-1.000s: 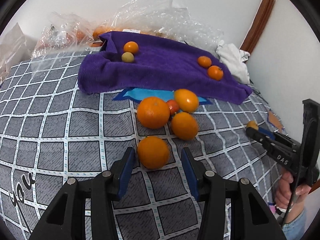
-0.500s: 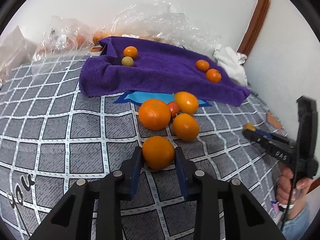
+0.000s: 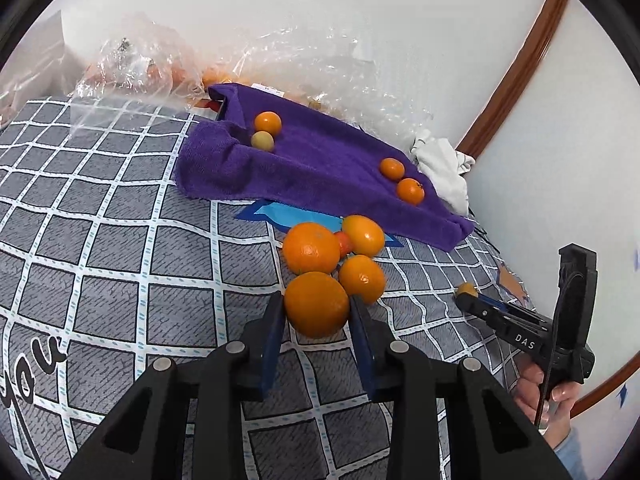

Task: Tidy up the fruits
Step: 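Grasp a yellow-green fruit with the right gripper while the left grasps a large orange, then lift both held fruits and carry them over the purple towel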

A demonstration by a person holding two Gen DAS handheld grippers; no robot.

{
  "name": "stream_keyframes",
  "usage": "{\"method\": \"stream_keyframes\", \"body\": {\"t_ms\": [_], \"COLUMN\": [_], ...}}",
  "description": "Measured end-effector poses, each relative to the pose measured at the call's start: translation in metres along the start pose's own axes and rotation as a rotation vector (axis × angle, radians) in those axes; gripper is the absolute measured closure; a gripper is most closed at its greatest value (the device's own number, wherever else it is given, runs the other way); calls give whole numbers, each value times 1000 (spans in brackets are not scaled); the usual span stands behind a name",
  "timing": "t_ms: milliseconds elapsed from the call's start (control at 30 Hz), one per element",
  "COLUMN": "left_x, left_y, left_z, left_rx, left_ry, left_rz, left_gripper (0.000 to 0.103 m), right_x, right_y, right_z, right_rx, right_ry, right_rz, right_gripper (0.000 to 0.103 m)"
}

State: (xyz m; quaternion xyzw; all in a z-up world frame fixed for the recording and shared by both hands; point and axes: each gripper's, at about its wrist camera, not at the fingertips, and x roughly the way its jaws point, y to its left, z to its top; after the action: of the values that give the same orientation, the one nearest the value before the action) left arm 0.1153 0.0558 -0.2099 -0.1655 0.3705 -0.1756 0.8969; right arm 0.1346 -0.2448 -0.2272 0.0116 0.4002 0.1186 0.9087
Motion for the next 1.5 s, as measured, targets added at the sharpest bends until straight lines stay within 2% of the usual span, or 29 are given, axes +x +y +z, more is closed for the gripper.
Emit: {"method": "stream_keyframes", "body": {"t_ms": [500,700,800,1000,1133,1300,1500], "left_x": [-9,-30,-45,-63,-60,-54,-33], "left_y": [2,-8,-17,-30,-34,-37,-38], "left_z": [-1,5,16,53,75,104,133], "left_rx": [-14,39,72,86,81,49,16], "left_ry": [-42,-67,-97,-143,-164,-184,-194], "left_rz": [26,77,113,133,176,171,189], "left_gripper": [72,72,72,72,72,72,72], "right_x": [-3,-19,-33,-52,-57,-56,-33], "right_y": [-12,-14,-15,-22,-24,-27,-26], "right_z": [2,14,28,62,87,113,142], "right_rx": [75,52,39,55,59,76,92], "right_ry": [-8,-34,-74,-131,-159,-190,-172], "right_rz": [27,-21,-37,-45,-60,-38,-7], "right_gripper": [76,76,76,76,76,76,76]}}
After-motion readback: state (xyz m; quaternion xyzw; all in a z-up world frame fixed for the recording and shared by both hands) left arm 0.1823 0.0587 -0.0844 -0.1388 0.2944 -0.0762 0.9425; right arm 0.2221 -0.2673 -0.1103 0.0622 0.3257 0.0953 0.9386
